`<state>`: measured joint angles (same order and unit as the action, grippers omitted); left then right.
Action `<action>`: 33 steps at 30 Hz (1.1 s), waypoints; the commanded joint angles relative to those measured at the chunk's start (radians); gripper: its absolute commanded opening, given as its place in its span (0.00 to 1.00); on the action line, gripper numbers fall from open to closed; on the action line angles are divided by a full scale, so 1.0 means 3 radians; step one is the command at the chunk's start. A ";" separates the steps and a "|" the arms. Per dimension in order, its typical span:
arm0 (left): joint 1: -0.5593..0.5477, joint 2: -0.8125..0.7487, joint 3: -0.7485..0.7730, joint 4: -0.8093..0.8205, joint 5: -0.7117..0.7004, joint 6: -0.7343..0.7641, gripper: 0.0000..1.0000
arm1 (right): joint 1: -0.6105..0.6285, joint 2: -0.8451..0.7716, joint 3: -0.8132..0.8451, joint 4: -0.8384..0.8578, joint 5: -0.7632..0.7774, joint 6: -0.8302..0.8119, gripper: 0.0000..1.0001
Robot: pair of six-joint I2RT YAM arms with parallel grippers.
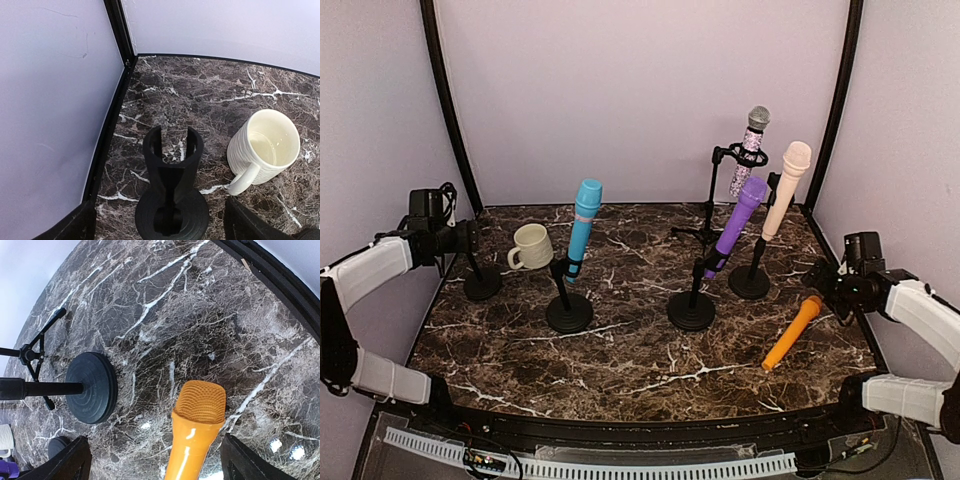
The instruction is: Remove the microphone from the stand
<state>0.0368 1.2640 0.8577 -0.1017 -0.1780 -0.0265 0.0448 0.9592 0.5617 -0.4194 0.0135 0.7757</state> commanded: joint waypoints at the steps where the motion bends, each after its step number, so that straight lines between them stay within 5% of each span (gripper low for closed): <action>1: 0.0014 -0.0310 -0.0087 0.0068 -0.0211 -0.0017 0.91 | -0.0017 -0.0170 0.0161 -0.0117 -0.0022 -0.0010 0.91; 8: -0.0024 -0.0772 -0.0251 0.0154 -0.0318 0.0217 0.91 | -0.0013 -0.0447 0.0332 -0.0391 -0.0135 -0.0061 0.91; 13: -0.0067 -0.0950 -0.0189 -0.0079 0.0017 0.0334 0.88 | -0.0019 -0.0594 0.0626 -0.0695 -0.0336 -0.0173 0.90; 23: -0.0910 -0.1131 -0.0024 -0.0464 0.0647 0.0597 0.84 | 0.0024 -0.0797 0.0965 -0.0271 -0.1839 -0.0556 0.89; 27: -0.1101 -0.1052 0.0097 -0.0562 0.1364 0.0652 0.84 | 0.0304 -0.0838 0.1008 0.0108 -0.2389 -0.0576 0.90; 33: -0.1377 -0.0784 0.0284 -0.0772 0.2011 0.0668 0.85 | 0.1008 -0.0655 0.1031 0.0547 -0.2391 -0.0504 0.92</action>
<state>-0.3332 0.9909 0.9039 -0.2653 0.2428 0.1486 0.2398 0.7338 0.8444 -0.4061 -0.6365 0.6247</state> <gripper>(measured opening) 0.847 0.923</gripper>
